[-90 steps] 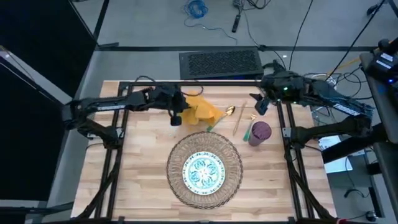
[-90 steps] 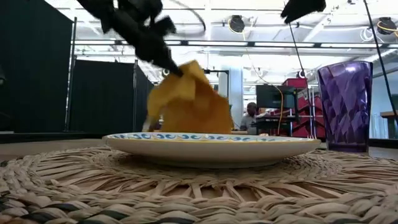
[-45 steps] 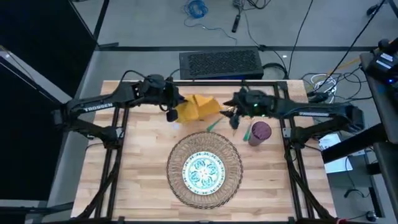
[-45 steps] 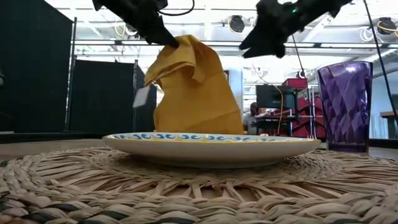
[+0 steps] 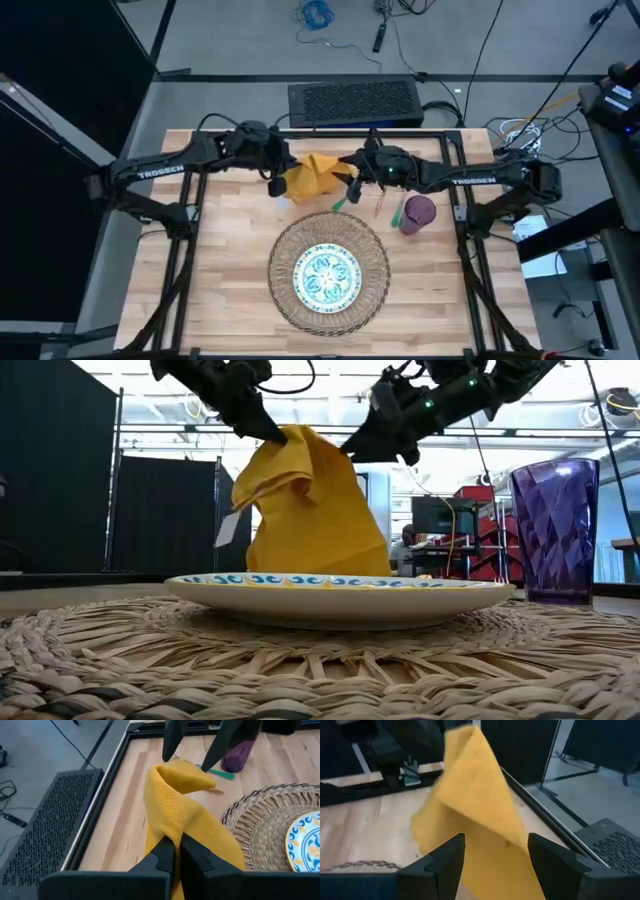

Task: Set table place
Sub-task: Fold the yellow table napkin

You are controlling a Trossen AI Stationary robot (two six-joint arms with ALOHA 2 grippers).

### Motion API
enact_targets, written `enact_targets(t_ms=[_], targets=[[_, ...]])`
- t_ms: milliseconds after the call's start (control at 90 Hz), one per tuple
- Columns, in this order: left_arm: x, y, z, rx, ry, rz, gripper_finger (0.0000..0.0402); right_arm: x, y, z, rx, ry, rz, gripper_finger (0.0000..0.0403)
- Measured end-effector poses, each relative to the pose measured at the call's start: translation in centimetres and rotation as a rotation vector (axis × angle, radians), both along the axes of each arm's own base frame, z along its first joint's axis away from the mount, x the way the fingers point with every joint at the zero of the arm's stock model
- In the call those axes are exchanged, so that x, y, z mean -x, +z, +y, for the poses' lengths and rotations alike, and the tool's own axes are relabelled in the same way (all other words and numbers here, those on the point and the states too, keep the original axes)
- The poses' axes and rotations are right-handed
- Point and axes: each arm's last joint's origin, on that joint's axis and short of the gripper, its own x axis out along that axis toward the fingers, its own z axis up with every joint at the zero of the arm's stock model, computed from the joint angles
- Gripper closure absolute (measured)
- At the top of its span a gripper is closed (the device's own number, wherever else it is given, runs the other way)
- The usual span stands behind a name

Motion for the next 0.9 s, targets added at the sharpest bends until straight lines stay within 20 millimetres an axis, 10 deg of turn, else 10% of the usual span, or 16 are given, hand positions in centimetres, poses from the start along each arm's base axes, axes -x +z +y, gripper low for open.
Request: enact_targets(t_ms=[567,900], targets=[[0.2,-0.3,-0.1,0.008,-0.006,0.036,0.0401,-1.2,-0.2,-0.4,0.2,-0.127,-0.03,0.021],[0.2,-0.3,-0.1,0.008,-0.007,0.034,0.0401,-1.3,-0.1,-0.1,0.195,-0.073,-0.05,0.039]])
